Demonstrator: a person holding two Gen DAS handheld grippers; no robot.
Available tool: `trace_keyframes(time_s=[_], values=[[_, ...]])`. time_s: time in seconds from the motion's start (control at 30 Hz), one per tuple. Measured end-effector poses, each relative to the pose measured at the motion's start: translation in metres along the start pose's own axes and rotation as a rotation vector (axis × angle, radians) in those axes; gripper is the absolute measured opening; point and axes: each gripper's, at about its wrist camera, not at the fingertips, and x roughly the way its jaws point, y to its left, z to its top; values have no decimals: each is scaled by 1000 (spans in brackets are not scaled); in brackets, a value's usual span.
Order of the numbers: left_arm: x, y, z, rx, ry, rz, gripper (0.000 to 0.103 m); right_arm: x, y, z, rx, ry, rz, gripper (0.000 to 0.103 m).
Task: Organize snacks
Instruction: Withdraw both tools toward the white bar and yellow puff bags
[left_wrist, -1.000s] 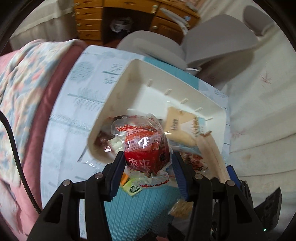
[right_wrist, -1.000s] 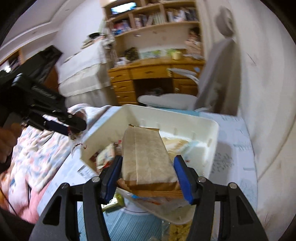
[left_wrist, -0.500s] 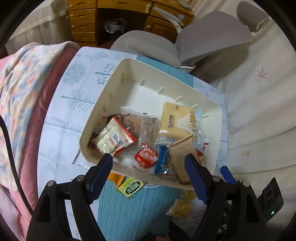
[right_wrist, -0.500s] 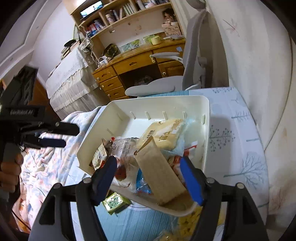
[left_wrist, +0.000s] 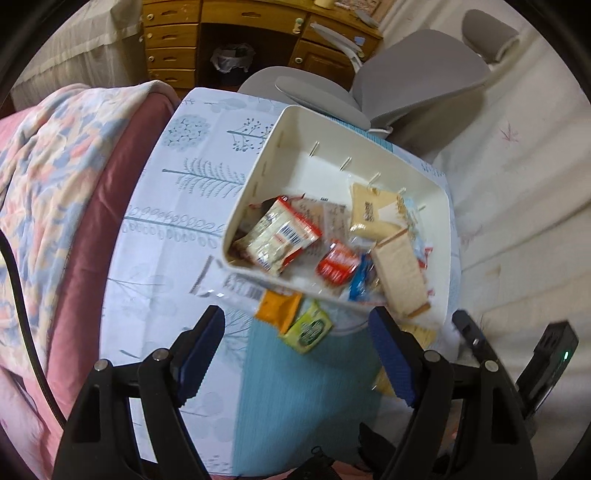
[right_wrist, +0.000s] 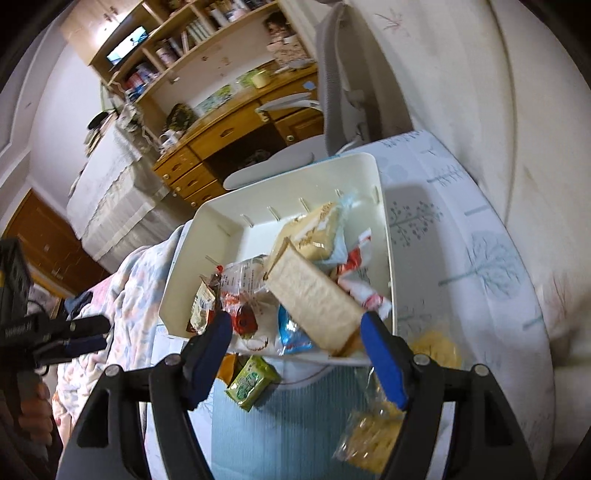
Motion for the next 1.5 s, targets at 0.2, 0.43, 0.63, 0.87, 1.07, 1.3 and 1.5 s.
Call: trace_keyframes(time_s=[0.2, 0.43, 0.63, 0.87, 1.07, 1.3, 1.5], values=[[-10, 32, -20, 103, 23, -4, 79, -19, 9, -30, 115, -50, -81, 73], [-11, 62, -44, 211, 48, -14, 79, -40, 8, -69, 266, -77, -143, 73], [2, 72, -56, 270, 72, -29, 79, -43, 1, -96, 331, -34, -185, 74], [31, 63, -59, 332, 69, -41, 79, -33, -15, -113, 387, 22, -188, 81], [56, 58, -53, 306, 90, -28, 88, -10, -33, -111, 404, 109, -221, 82], [90, 60, -44, 174, 132, -8, 89, 17, -58, -104, 445, 199, -275, 82], [115, 66, -36, 30, 139, 17, 89, 38, -69, -96, 411, 279, -347, 82]])
